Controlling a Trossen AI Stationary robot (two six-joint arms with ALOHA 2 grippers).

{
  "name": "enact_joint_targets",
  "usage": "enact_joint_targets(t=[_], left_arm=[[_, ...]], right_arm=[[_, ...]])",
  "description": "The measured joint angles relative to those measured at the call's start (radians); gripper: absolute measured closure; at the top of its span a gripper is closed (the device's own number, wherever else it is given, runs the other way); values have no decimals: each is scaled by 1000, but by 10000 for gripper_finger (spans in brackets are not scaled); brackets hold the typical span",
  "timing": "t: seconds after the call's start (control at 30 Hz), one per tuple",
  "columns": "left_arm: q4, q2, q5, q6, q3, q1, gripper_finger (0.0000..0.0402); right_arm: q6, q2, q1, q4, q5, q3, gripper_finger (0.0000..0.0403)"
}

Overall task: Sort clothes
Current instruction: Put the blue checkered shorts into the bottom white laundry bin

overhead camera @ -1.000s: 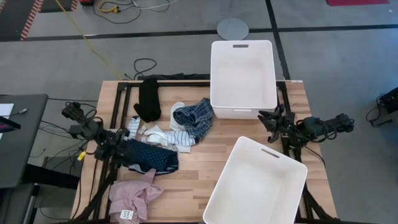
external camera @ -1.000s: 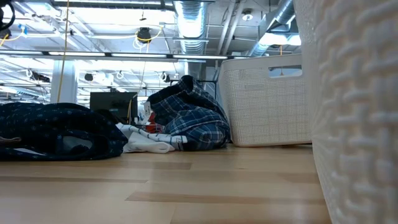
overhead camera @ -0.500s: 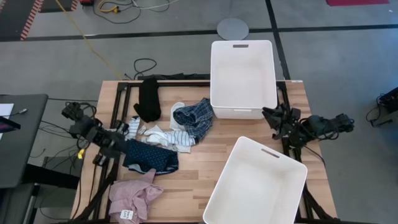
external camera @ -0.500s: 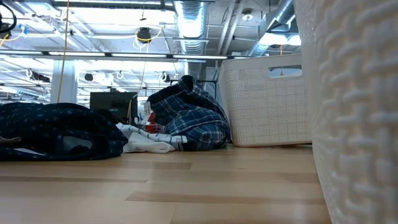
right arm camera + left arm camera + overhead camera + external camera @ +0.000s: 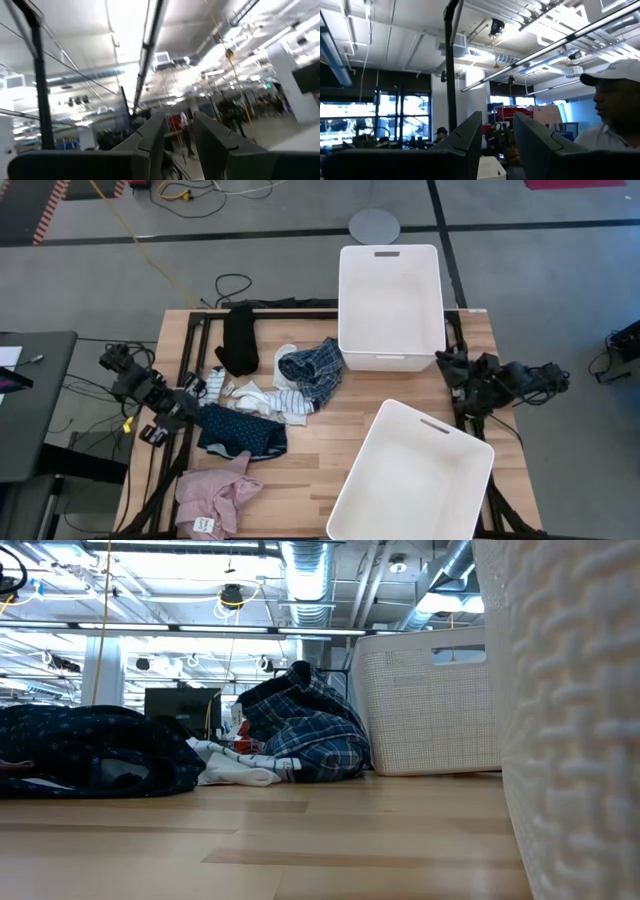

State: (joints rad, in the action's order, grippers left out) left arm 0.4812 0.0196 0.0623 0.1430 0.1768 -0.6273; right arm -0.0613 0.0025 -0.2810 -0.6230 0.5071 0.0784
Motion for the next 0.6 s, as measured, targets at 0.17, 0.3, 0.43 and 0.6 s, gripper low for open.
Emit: enact_joint_targets(t=[0.17, 0.3, 0.43, 0.6], left_arm=[[19, 0, 2, 56, 0, 0, 297], [19, 0, 3, 85, 0, 0, 297], [18, 0, 2, 113, 0, 0, 297], [15, 0, 4, 150, 0, 0, 297]], right_arm=[[-50, 4, 0, -11, -25, 24, 280], [-90, 40, 0, -11, -46, 79, 280], [-122, 117, 0, 3, -70, 158, 274], [-167, 280, 0, 45, -71, 275, 237]])
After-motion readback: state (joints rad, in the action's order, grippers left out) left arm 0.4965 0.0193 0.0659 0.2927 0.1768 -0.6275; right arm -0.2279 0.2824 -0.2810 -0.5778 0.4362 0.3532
